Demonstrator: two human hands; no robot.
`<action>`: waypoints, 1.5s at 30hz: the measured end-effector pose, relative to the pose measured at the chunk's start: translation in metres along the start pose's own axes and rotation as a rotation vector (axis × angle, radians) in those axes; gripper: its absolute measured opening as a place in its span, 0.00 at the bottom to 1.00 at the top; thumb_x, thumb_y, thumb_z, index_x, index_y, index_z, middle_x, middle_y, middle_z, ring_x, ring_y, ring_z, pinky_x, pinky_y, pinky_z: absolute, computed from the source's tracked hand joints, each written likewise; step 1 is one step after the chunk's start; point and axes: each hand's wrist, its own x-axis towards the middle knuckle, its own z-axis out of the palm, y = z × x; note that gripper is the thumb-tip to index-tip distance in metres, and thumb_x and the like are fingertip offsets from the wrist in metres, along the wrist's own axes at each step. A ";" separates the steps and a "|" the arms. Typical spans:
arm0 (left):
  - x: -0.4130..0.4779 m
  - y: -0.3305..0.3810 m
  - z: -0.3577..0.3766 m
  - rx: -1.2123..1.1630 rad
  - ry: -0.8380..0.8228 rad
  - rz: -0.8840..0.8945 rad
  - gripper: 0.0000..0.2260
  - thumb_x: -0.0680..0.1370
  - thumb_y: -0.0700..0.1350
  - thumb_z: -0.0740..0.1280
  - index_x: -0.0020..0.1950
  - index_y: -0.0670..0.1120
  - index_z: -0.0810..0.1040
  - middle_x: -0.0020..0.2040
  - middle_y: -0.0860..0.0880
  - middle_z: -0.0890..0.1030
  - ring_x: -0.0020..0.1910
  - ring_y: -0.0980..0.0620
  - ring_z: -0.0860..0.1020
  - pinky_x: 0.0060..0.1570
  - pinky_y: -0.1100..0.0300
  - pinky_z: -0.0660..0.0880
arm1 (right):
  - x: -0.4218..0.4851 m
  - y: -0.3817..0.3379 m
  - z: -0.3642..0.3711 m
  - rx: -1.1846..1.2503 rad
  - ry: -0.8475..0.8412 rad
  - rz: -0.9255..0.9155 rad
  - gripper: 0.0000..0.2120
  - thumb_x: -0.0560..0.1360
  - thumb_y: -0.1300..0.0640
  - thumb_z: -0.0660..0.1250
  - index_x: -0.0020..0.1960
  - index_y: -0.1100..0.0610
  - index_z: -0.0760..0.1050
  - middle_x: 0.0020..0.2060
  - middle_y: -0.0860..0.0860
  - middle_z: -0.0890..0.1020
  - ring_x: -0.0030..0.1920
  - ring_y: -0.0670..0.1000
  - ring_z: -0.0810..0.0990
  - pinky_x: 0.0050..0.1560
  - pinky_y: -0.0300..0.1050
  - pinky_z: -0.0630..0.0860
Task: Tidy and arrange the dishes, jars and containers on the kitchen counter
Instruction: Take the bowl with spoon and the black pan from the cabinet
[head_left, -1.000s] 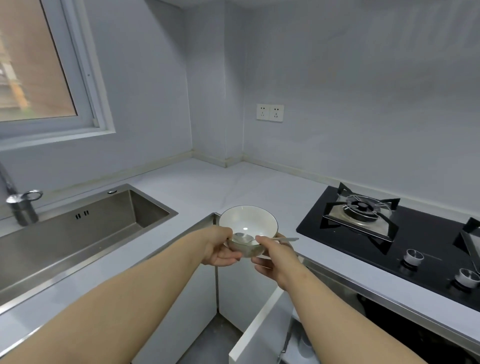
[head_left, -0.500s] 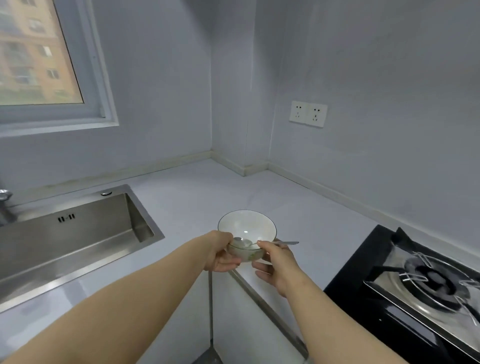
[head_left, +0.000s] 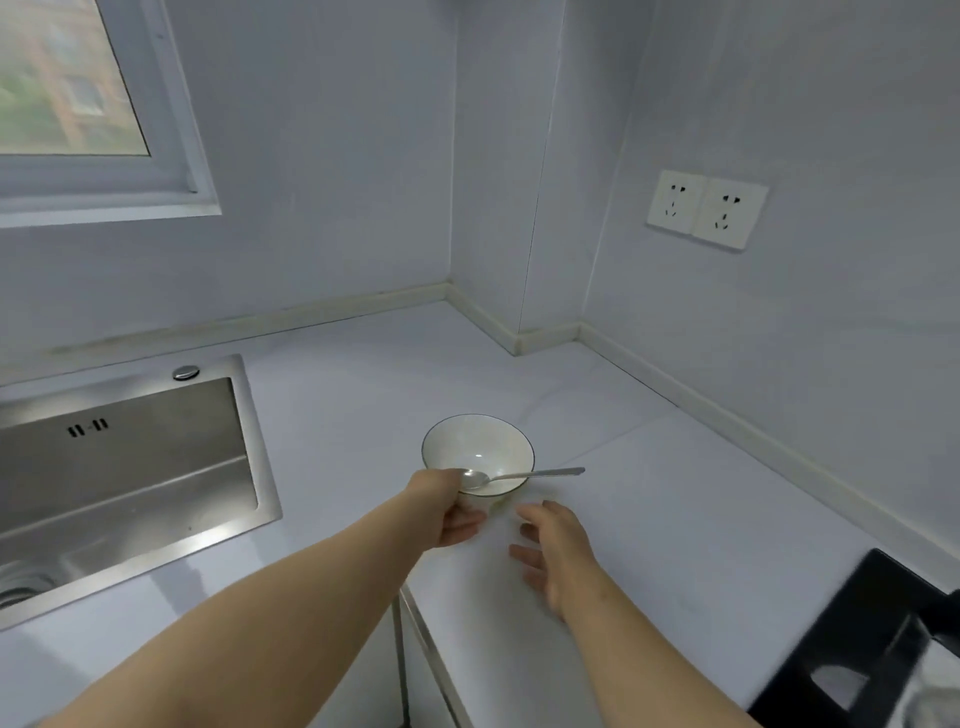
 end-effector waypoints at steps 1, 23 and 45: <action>0.005 0.001 0.001 -0.018 0.000 -0.001 0.06 0.78 0.39 0.59 0.40 0.43 0.69 0.37 0.43 0.75 0.32 0.49 0.76 0.35 0.57 0.75 | 0.006 -0.002 0.000 -0.005 0.018 0.004 0.19 0.75 0.55 0.63 0.66 0.53 0.68 0.51 0.53 0.74 0.41 0.52 0.75 0.37 0.42 0.65; 0.090 0.018 0.007 -0.142 0.075 0.087 0.09 0.79 0.45 0.58 0.41 0.42 0.70 0.35 0.43 0.75 0.28 0.50 0.73 0.31 0.59 0.76 | 0.079 -0.011 0.002 -0.172 0.065 -0.028 0.03 0.75 0.60 0.64 0.44 0.58 0.70 0.32 0.51 0.72 0.32 0.49 0.71 0.31 0.41 0.62; -0.001 -0.060 -0.012 0.219 -0.152 0.105 0.06 0.80 0.45 0.62 0.54 0.44 0.71 0.43 0.47 0.78 0.39 0.51 0.78 0.43 0.57 0.74 | -0.028 0.035 0.000 -0.084 0.141 0.019 0.06 0.77 0.58 0.62 0.51 0.59 0.71 0.42 0.53 0.75 0.37 0.51 0.72 0.33 0.40 0.66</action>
